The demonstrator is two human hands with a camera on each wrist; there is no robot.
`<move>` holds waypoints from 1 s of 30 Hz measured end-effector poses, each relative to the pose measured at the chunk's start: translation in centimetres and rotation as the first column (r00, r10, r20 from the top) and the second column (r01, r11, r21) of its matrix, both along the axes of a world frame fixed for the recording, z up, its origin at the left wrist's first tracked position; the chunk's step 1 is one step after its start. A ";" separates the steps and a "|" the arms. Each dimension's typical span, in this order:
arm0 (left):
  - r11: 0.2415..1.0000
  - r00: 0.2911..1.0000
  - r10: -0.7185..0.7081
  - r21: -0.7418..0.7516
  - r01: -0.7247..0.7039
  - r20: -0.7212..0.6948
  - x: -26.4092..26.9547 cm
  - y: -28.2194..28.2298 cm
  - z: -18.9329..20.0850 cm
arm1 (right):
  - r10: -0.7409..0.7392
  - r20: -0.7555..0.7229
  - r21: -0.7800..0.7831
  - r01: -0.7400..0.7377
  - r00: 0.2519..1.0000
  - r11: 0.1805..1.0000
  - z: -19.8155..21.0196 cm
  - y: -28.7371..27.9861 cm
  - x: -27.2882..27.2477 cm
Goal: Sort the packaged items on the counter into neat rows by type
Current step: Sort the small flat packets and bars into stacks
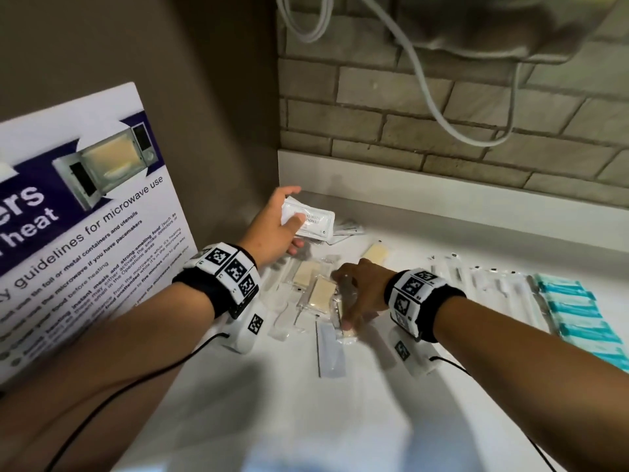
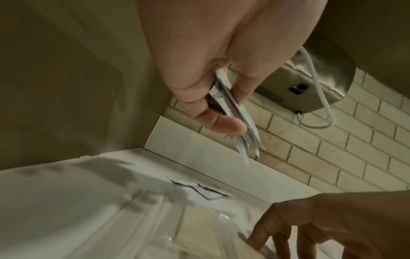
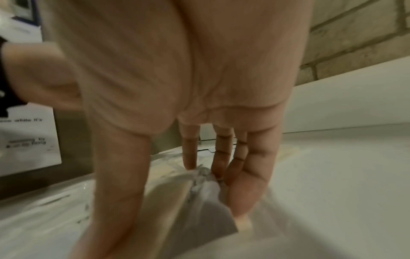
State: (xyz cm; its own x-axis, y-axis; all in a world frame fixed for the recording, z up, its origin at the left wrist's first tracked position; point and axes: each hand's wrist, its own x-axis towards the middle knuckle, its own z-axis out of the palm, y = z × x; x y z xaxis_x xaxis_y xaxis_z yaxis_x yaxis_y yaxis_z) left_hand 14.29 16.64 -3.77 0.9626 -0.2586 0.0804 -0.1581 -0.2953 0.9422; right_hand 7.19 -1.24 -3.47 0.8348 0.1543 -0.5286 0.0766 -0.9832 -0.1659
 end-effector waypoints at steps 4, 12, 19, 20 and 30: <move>0.999 1.000 0.030 0.015 -0.030 -0.001 -0.4 0.4 -0.5 | 0.069 0.102 -0.042 -0.065 0.992 0.997 0.2 1.2 -0.8; 0.996 0.996 0.087 -0.019 -0.087 -0.002 -0.6 1.1 0.3 | 0.029 0.141 0.161 -0.052 0.990 0.986 -1.5 4.4 1.3; 0.990 0.992 0.122 -0.077 -0.122 0.001 -0.2 1.8 0.9 | -0.042 -0.041 0.305 0.052 0.998 0.951 -1.4 3.7 4.1; 0.987 0.992 0.128 -0.093 -0.128 -0.004 0.0 1.8 0.9 | -0.059 -0.028 0.315 0.065 0.998 0.947 -1.1 3.1 5.1; 0.983 0.987 0.152 -0.100 -0.156 -0.055 1.7 1.5 -0.3 | -0.034 0.241 -0.079 0.054 0.970 0.995 -1.9 -0.3 12.5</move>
